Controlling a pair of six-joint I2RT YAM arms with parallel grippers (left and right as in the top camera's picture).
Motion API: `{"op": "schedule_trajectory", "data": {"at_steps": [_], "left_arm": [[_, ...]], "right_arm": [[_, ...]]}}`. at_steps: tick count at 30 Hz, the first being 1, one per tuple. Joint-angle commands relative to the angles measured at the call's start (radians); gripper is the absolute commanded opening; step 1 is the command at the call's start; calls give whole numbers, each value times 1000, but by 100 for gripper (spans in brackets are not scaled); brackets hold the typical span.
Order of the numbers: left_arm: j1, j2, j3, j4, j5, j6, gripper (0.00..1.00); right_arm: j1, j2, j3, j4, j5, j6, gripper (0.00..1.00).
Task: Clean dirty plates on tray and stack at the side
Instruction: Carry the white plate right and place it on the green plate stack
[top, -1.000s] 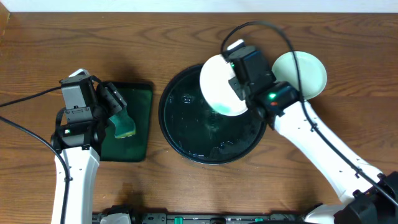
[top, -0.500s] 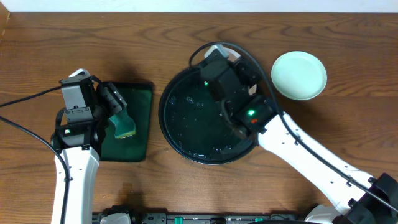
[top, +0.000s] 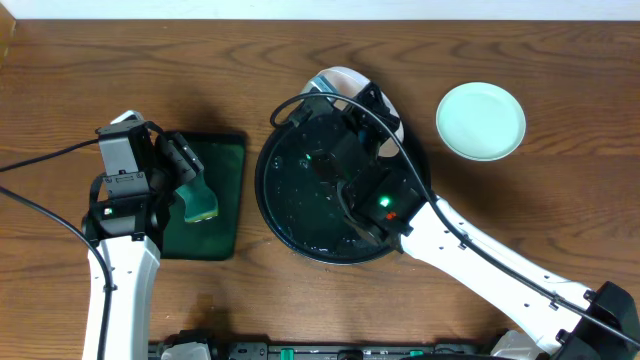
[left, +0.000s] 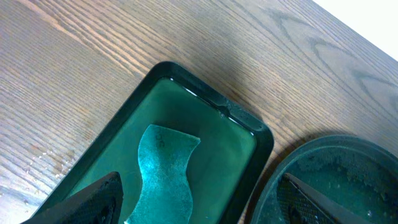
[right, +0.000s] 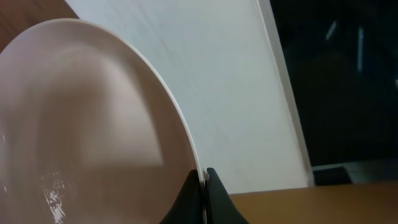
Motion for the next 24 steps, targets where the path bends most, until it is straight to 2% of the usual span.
{"op": "schedule_trajectory", "data": {"at_steps": [1, 16, 20, 24], "left_arm": [[3, -1, 18, -2, 2, 6, 80], [3, -1, 18, -2, 2, 6, 80], [3, -1, 18, -2, 2, 6, 80], [3, -1, 18, -2, 2, 6, 80]], "right_arm": [[8, -13, 8, 3, 49, -31, 1], [-9, -13, 7, -5, 3, 48, 1], [-50, -13, 7, -58, -73, 218, 1], [-158, -13, 7, -192, -347, 459, 1]]}}
